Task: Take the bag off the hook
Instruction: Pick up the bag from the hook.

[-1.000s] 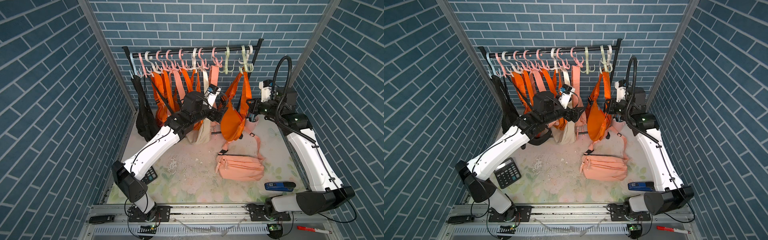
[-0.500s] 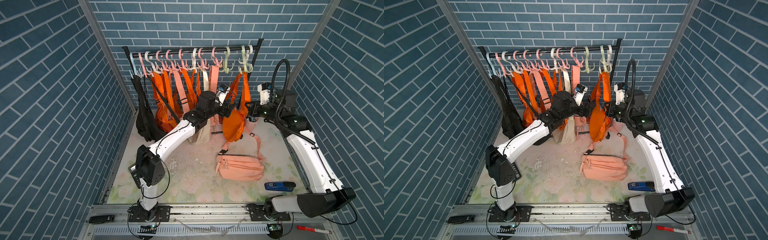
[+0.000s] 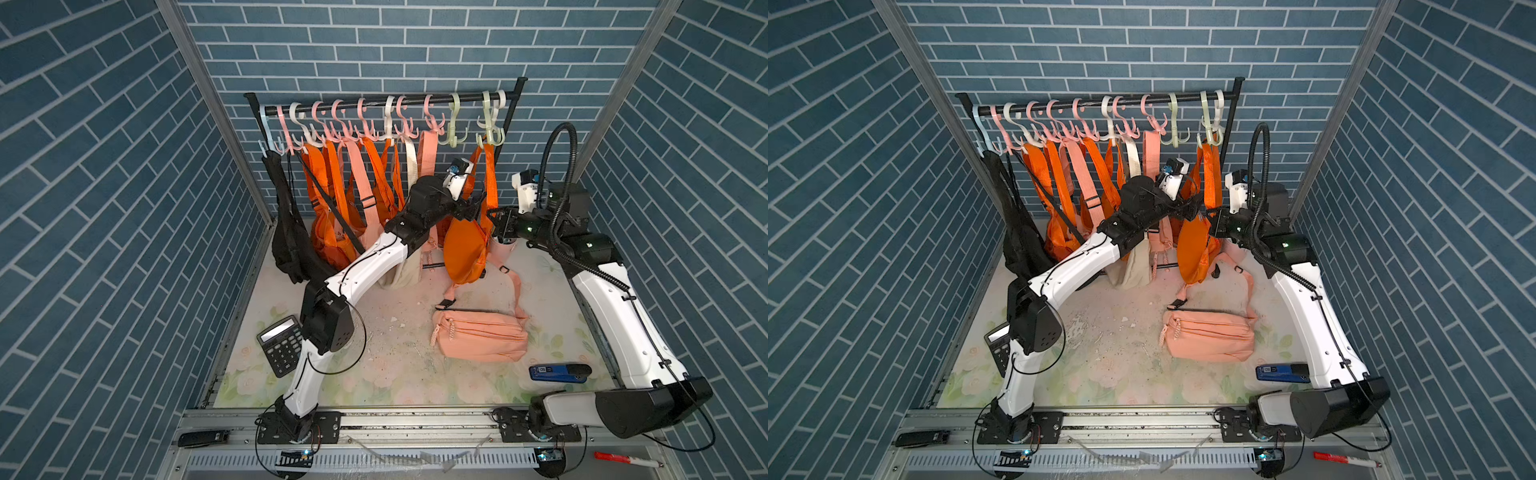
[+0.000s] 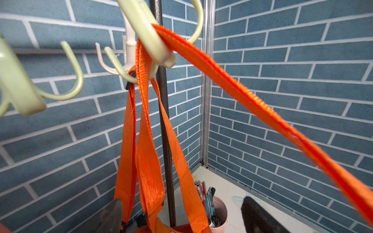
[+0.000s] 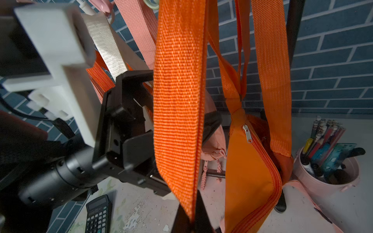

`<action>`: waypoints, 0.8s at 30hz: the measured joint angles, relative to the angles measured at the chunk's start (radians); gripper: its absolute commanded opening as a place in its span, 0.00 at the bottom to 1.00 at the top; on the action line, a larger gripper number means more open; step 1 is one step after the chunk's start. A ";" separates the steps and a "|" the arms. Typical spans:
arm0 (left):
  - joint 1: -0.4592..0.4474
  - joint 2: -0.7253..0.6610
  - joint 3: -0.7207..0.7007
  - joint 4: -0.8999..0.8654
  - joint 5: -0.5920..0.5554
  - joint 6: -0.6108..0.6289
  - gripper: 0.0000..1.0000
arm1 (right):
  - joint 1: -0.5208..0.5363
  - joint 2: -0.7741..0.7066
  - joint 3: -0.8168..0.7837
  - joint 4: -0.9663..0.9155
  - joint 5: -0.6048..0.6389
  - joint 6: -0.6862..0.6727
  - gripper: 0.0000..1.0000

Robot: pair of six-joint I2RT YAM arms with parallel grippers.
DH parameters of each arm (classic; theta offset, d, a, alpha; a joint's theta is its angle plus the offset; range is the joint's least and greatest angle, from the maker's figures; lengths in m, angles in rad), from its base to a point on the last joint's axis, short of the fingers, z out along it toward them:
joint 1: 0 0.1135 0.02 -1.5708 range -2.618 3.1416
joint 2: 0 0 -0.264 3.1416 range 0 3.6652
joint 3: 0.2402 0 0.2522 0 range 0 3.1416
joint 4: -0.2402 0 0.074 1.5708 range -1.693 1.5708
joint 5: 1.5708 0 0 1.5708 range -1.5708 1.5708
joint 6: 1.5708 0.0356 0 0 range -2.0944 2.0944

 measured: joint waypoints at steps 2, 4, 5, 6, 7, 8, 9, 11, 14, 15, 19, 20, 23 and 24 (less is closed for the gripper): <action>0.000 0.028 0.024 0.013 0.002 0.000 0.93 | 0.000 -0.002 -0.002 0.001 -0.003 0.005 0.00; 0.000 0.051 0.045 0.019 0.001 0.003 0.92 | 0.000 -0.004 -0.005 0.004 -0.008 0.008 0.00; 0.000 0.062 0.057 0.021 -0.001 0.006 0.92 | 0.000 -0.006 -0.007 0.005 -0.010 0.008 0.00; 0.000 0.073 0.068 0.025 -0.003 0.009 0.92 | 0.000 -0.009 -0.010 0.006 -0.013 0.008 0.00; 0.001 0.082 0.078 0.028 -0.008 0.013 0.92 | 0.000 -0.011 -0.012 0.008 -0.016 0.008 0.00; 0.002 0.090 0.085 0.030 -0.011 0.015 0.92 | 0.000 -0.014 -0.014 0.009 -0.019 0.008 0.00; 0.002 0.096 0.095 0.032 -0.014 0.016 0.92 | 0.000 -0.015 -0.014 0.010 -0.021 0.008 0.00; 0.006 0.112 0.121 0.032 -0.020 0.019 0.90 | 0.000 -0.017 -0.015 0.011 -0.023 0.008 0.00; 0.013 0.148 0.184 0.035 -0.026 0.019 0.88 | 0.000 -0.023 -0.026 0.018 -0.025 0.009 0.00; 0.014 0.156 0.196 0.038 -0.026 0.020 0.88 | 0.000 -0.024 -0.029 0.019 -0.026 0.013 0.00; 0.018 0.183 0.224 0.058 -0.034 0.019 0.84 | 0.000 -0.024 -0.032 0.021 -0.026 0.016 0.00; 0.020 0.191 0.230 0.066 -0.034 0.017 0.80 | 0.000 -0.024 -0.032 0.023 -0.027 0.016 0.00; 0.027 0.214 0.251 0.089 -0.029 0.008 0.66 | 0.000 -0.025 -0.034 0.025 -0.031 0.016 0.00; 0.030 0.224 0.260 0.093 -0.025 0.005 0.62 | 0.000 -0.027 -0.037 0.026 -0.033 0.016 0.00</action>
